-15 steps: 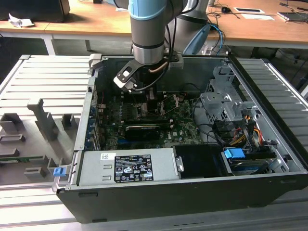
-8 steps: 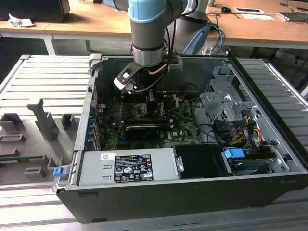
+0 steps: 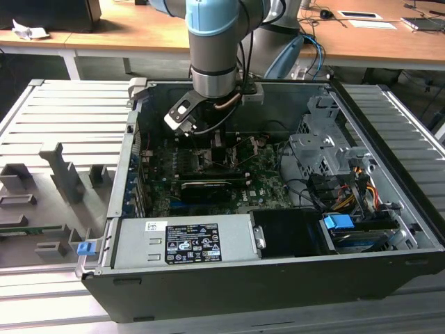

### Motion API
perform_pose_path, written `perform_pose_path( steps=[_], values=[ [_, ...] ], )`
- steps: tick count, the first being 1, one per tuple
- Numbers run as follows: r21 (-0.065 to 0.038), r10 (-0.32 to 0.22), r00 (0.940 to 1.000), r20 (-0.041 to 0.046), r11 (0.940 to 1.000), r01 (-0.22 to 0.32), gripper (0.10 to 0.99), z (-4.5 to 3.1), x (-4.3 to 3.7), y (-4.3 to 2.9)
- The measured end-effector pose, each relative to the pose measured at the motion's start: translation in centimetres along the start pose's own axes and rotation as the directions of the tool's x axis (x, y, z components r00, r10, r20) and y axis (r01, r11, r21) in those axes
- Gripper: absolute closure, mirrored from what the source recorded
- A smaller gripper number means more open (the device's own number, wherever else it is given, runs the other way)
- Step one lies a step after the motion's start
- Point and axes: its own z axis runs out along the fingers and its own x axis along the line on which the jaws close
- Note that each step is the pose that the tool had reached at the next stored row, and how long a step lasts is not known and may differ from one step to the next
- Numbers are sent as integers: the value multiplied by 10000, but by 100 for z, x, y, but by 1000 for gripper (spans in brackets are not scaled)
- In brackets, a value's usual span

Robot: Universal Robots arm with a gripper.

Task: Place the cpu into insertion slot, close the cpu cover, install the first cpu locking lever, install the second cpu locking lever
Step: 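Place the cpu into insertion slot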

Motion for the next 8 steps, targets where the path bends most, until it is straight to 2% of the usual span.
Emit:
perform_pose_path(
  steps=[6, 8],
  values=[
    [-2, -4, 10000, 38, 10000, 4, 557, 17, 17, -1],
    [0, -323, 9995, 39, 9995, 323, 557, 17, 18, -1]
  ],
)
